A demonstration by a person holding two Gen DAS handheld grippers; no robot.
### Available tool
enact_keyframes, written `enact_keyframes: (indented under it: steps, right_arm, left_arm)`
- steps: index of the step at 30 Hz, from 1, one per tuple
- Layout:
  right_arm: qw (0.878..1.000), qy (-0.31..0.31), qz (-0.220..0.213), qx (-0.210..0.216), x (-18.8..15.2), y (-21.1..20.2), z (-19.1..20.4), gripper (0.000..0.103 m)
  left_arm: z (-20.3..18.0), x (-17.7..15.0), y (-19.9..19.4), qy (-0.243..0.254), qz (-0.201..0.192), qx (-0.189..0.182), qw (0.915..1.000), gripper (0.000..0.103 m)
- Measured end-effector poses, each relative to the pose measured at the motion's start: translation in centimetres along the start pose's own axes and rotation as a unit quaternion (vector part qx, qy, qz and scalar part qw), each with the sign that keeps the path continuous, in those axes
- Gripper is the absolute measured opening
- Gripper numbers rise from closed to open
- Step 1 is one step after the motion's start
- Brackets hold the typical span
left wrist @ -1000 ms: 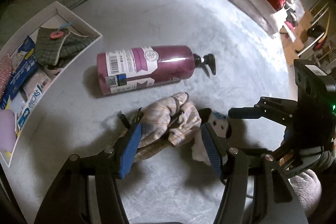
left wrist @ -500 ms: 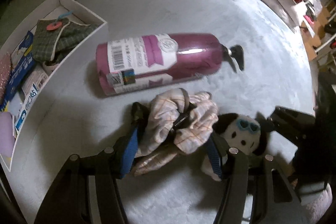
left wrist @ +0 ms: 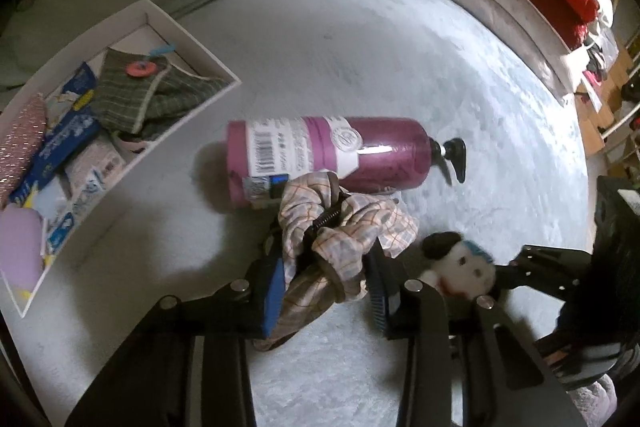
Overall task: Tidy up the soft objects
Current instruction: 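Grasp the plaid cloth with left tool while right tool grasps the white plush toy, then carry the plaid cloth and plush toy over the box with both tools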
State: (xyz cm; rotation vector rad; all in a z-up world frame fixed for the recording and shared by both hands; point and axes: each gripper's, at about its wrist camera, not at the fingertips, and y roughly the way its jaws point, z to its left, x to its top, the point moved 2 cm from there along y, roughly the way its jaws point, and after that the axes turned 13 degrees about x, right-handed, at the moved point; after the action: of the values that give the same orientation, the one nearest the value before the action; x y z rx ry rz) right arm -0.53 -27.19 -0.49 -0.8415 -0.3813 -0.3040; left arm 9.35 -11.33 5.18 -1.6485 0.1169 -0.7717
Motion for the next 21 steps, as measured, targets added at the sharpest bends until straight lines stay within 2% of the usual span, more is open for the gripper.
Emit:
enact_keyframes:
  steps: [5,12,17,21]
  right_arm:
    - [1.0,-0.003,-0.029,0.007,1.0,-2.0,0.6,0.055]
    - [0.998,-0.046,-0.052,0.007,2.9,-2.6,2.9,0.055]
    - [0.996,-0.071,-0.059,0.015,5.3,-1.0,4.3,0.055]
    - [0.993,-0.096,-0.063,0.019,7.5,0.1,6.0,0.055]
  left_arm:
    - [1.6,0.2,-1.3,-0.028,-0.017,0.006,0.9994,0.035]
    - [4.2,0.3,-2.9,-0.083,-0.035,0.007,0.9959,0.035]
    - [6.9,-0.1,-4.2,-0.137,-0.059,0.015,0.9888,0.035]
    - [9.9,-0.6,-4.5,-0.194,-0.072,0.029,0.9779,0.035]
